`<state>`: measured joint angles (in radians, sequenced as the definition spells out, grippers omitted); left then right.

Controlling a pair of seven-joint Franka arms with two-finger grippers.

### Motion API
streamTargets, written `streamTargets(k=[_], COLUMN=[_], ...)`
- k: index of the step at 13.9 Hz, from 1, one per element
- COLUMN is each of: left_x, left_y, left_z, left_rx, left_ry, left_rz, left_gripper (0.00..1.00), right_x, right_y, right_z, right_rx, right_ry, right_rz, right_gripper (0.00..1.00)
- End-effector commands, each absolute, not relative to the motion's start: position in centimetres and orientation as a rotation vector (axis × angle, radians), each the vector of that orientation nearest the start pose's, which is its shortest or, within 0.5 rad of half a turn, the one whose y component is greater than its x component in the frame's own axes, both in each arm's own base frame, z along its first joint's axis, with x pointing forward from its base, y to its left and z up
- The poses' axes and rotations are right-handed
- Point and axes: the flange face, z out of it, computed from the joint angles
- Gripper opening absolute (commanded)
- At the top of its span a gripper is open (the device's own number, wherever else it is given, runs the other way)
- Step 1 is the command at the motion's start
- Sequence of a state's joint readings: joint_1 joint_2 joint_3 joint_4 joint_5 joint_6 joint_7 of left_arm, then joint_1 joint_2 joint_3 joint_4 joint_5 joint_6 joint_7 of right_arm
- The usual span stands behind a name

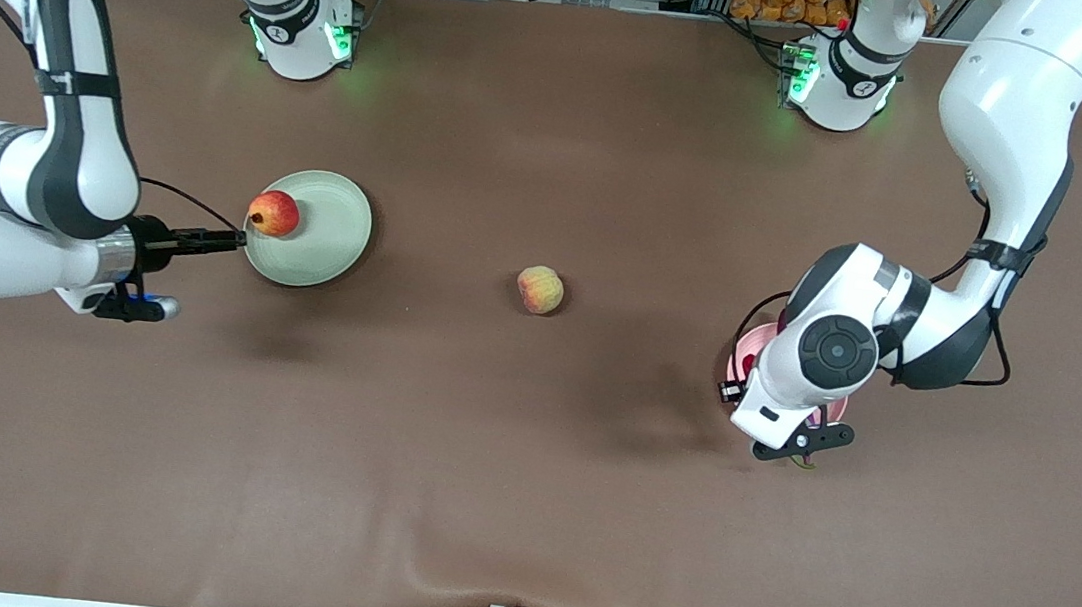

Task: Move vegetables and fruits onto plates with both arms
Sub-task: 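Carry the chili to the pink plate while the right gripper drops the pomegranate, then release the chili and raise the left gripper while the right gripper reaches the peach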

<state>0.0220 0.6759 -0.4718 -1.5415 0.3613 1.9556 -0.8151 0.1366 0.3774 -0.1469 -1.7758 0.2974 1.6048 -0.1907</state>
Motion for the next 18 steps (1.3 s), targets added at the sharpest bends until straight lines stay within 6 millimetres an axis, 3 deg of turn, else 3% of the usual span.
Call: streamTargets(k=[1, 2, 3, 4, 6, 8, 11, 12, 14, 16, 18], left_x=[63.2, 63.0, 62.9, 62.9, 62.8, 62.8, 63.3, 63.4, 63.6, 63.5, 63.2], left_y=[-22.4, -22.0, -21.9, -21.6, -21.5, -21.0, -20.0, -20.0, -18.5, -16.8, -14.2], left_z=[24.9, 24.3, 24.1, 24.0, 24.1, 25.1, 29.9, 32.2, 39.2, 46.0, 51.2], left_rx=[-2.954, -2.943, -2.94, -2.939, -2.932, -2.91, -2.906, -2.917, -2.943, -2.971, -3.013], left_ry=[-0.359, -0.36, -0.362, -0.368, -0.377, -0.373, -0.401, -0.382, -0.284, -0.309, -0.398], left_rz=[0.26, 0.273, 0.276, 0.279, 0.287, 0.304, 0.227, 0.182, 0.076, 0.036, 0.055], left_gripper=[0.0, 0.0, 0.1, 0.36, 1.0, 1.0, 1.0, 1.0, 1.0, 1.0, 1.0], right_x=[59.3, 59.5, 59.7, 59.8, 59.5, 58.7, 56.6, 55.7, 53.8, 52.8, 51.9], right_y=[8.6, 9.7, 10.8, 12.3, 18.5, 24.2, 31.6, 33.6, 38.0, 40.8, 43.0], right_z=[32.5, 31.8, 30.9, 30.3, 29.4, 28.1, 26.6, 26.4, 25.8, 25.1, 24.4], right_rx=[-2.776, -2.736, -2.711, -2.709, -2.725, -2.763, -2.805, -2.815, -2.833, -2.843, -2.845], right_ry=[-0.215, -0.195, -0.185, -0.198, -0.291, -0.364, -0.406, -0.414, -0.436, -0.456, -0.469], right_rz=[0.656, 0.633, 0.624, 0.6, 0.519, 0.432, 0.338, 0.314, 0.234, 0.138, 0.066], right_gripper=[1.0, 1.0, 1.0, 1.0, 1.0, 1.0, 1.0, 1.0, 1.0, 1.0, 1.0])
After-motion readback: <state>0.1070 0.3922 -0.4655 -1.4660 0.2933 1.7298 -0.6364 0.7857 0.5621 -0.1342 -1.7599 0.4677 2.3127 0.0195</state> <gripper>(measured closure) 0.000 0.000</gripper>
